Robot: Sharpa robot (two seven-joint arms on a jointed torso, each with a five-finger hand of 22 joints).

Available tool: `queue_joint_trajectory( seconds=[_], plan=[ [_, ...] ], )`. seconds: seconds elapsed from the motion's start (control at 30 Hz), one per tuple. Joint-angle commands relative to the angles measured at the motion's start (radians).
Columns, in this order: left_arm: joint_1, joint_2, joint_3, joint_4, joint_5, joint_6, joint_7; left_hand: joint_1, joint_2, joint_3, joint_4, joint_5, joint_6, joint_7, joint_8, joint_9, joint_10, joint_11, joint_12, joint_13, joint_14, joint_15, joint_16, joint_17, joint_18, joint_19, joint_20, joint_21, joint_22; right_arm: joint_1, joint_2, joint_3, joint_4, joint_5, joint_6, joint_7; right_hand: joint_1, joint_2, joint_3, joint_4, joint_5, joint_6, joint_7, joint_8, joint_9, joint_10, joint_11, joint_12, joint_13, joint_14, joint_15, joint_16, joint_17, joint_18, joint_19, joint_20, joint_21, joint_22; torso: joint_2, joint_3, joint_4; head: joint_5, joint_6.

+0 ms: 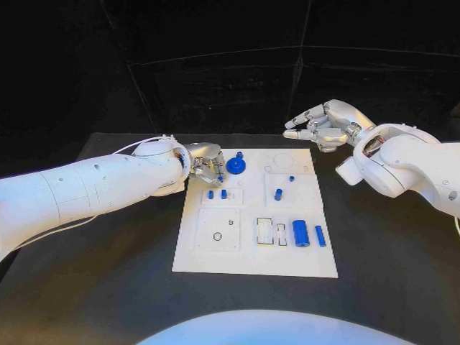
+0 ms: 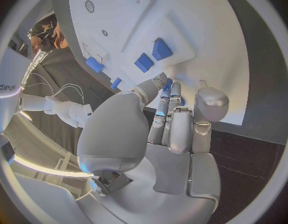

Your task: Assemble the parts on the task board

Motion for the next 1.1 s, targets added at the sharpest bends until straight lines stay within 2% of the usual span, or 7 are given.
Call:
queue_joint_trajectory(
  seconds=[0.03,0.37,0.63,0.87,0.93,1.03,1.1],
  plan=[
    [0.000,0.001,0.000,0.000,0.003,0.030,-0.015,-0.010,-0.002,-0.011,0.000,0.002,-0.008,-0.002,-0.005,0.000,-0.007,0.001,-0.006,-0.001,0.028,0.006,-0.001,-0.002,-0.017,-0.007,0.003,-0.002,0.001,0.002,0.000,0.001,0.001,0.002,-0.001,0.009,0.003,0.007,-0.005,0.000,0.006,-0.005,0.001,0.005,-0.001,-0.005,0.002,0.004,0.000,0.029,-0.004,-0.003,0.001,0.007,-0.005,-0.001,-0.005,0.000,0.000,-0.0001,-0.0003,0.000,-0.001],
    [0.000,0.001,0.000,-0.002,0.003,0.009,-0.013,-0.013,-0.012,-0.041,0.006,0.002,-0.027,0.004,-0.023,-0.002,-0.027,0.009,-0.029,-0.002,0.026,0.012,-0.003,-0.013,-0.017,-0.008,0.008,-0.005,0.001,0.002,0.001,0.001,0.000,0.002,-0.001,0.009,0.003,0.007,-0.005,0.000,0.006,-0.005,0.001,0.005,-0.001,-0.005,0.002,0.004,0.000,0.029,-0.004,-0.003,0.001,0.007,-0.005,-0.001,-0.005,0.000,0.000,-0.0002,0.0008,0.000,-0.001],
    [0.000,-0.002,0.000,-0.006,0.003,-0.002,-0.017,0.001,-0.016,-0.078,0.008,0.002,-0.109,0.017,-0.074,-0.005,-0.080,0.024,-0.062,-0.001,0.021,0.024,-0.007,-0.030,-0.013,-0.015,0.019,-0.028,-0.018,0.002,0.001,0.001,-0.004,-0.001,0.007,0.001,0.007,0.009,-0.006,-0.001,0.007,-0.006,0.001,0.005,-0.001,-0.009,0.002,0.000,-0.006,0.028,-0.004,-0.005,-0.004,0.008,-0.008,-0.001,-0.007,-0.004,0.000,-0.0004,0.0003,0.000,0.000],
    [0.000,-0.006,0.000,-0.014,0.003,-0.009,-0.024,0.017,-0.009,-0.111,0.009,0.003,-0.135,0.033,-0.083,-0.003,-0.127,0.038,-0.081,-0.002,0.018,0.035,-0.010,-0.043,-0.006,-0.025,0.029,-0.066,-0.053,0.002,-0.001,0.001,-0.013,-0.015,0.016,-0.014,0.014,0.009,-0.008,-0.003,0.008,-0.009,0.001,0.004,-0.002,-0.040,0.002,-0.039,-0.050,0.026,-0.004,-0.010,-0.009,0.009,-0.011,-0.001,-0.011,-0.009,-0.002,-0.0010,0.0011,0.000,0.001],
    [0.000,-0.011,0.001,-0.014,0.003,-0.022,-0.021,0.018,-0.008,-0.113,0.009,0.003,-0.135,0.033,-0.083,-0.003,-0.128,0.038,-0.082,-0.002,0.018,0.035,-0.011,-0.044,-0.006,-0.026,0.029,-0.068,-0.056,0.002,-0.001,0.001,-0.019,-0.030,0.022,-0.026,0.041,0.017,-0.002,-0.015,0.009,-0.010,0.000,0.005,-0.002,-0.097,0.000,-0.117,-0.132,0.021,-0.005,-0.024,-0.028,0.012,-0.020,-0.002,-0.020,-0.022,-0.001,-0.0016,0.0019,-0.003,0.005],
    [0.000,-0.025,0.001,-0.012,0.010,-0.053,-0.006,0.027,0.004,-0.112,0.009,0.003,-0.127,0.033,-0.078,-0.001,-0.124,0.038,-0.077,0.000,0.018,0.035,-0.009,-0.043,-0.005,-0.026,0.030,-0.071,-0.058,0.002,-0.003,0.001,-0.030,-0.079,0.037,-0.049,0.137,0.044,0.039,-0.065,-0.014,0.000,-0.005,0.011,0.000,-0.211,-0.007,-0.297,-0.308,0.004,-0.012,-0.075,-0.098,0.023,-0.051,-0.008,-0.051,-0.069,-0.002,-0.0020,0.0010,-0.001,0.008],
    [0.000,-0.039,0.001,-0.007,0.036,-0.074,0.009,0.039,0.014,-0.106,0.006,0.003,-0.116,0.031,-0.070,0.001,-0.106,0.036,-0.066,0.002,0.018,0.033,-0.008,-0.042,-0.004,-0.025,0.030,-0.073,-0.059,0.002,-0.005,0.001,-0.038,-0.130,0.051,-0.064,0.193,0.054,0.068,-0.097,-0.025,0.022,-0.005,0.021,0.002,-0.259,-0.009,-0.394,-0.377,-0.013,-0.015,-0.122,-0.159,0.034,-0.085,-0.012,-0.087,-0.119,-0.003,-0.0019,0.0016,-0.004,0.011]
  ],
)
